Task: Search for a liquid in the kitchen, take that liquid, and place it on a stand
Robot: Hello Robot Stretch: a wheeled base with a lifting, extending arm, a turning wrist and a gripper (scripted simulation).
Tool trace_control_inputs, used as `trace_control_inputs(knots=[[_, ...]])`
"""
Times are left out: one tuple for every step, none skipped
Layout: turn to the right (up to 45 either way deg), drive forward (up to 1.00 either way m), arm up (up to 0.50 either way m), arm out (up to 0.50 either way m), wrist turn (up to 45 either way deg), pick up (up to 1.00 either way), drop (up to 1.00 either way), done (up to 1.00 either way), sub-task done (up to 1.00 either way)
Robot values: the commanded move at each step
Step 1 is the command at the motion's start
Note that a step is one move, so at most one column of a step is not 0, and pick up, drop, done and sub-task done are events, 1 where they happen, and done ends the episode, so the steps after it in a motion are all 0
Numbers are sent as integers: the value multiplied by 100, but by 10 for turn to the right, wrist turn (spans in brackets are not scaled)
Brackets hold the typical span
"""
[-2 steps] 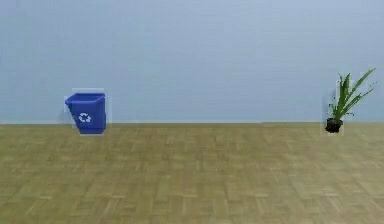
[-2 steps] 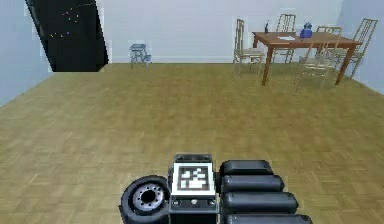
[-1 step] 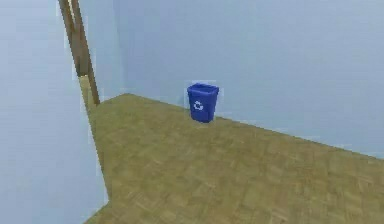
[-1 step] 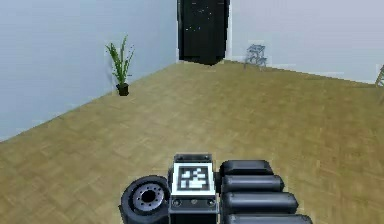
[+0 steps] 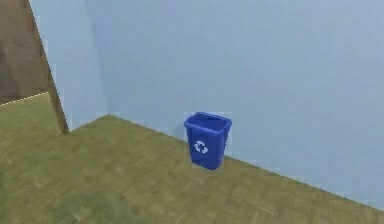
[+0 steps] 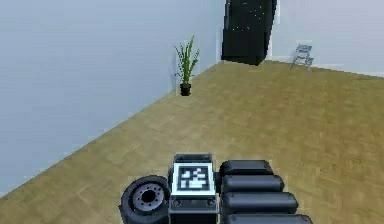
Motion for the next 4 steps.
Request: trace_control_inputs(knots=[[-90, 0, 0, 0, 0, 0, 0, 0, 0], [0, 25, 0, 0, 0, 0, 0, 0, 0], [-30, 0, 0, 0, 0, 0, 0, 0, 0], [0, 55, 0, 0, 0, 0, 0, 0, 0]])
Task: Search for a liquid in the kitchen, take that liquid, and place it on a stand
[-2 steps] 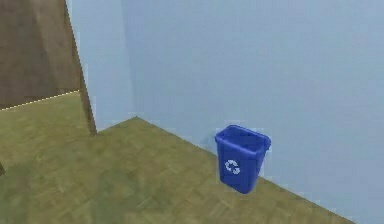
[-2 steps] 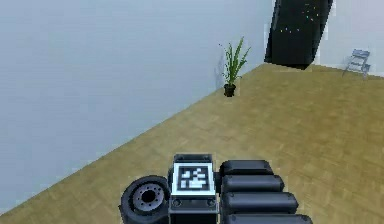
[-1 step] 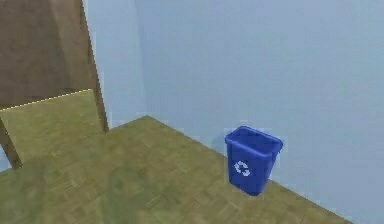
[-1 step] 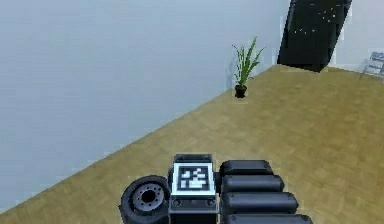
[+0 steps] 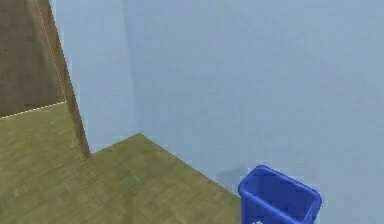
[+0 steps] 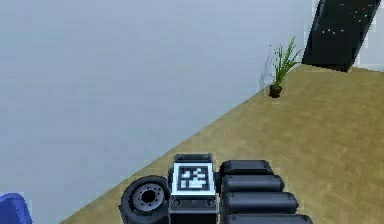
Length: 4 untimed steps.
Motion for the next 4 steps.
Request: trace_control_inputs(knots=[[-450, 0, 0, 0, 0, 0, 0, 0, 0], [0, 100, 0, 0, 0, 0, 0, 0, 0], [-30, 0, 0, 0, 0, 0, 0, 0, 0], [0, 50, 0, 0, 0, 0, 0, 0, 0]])
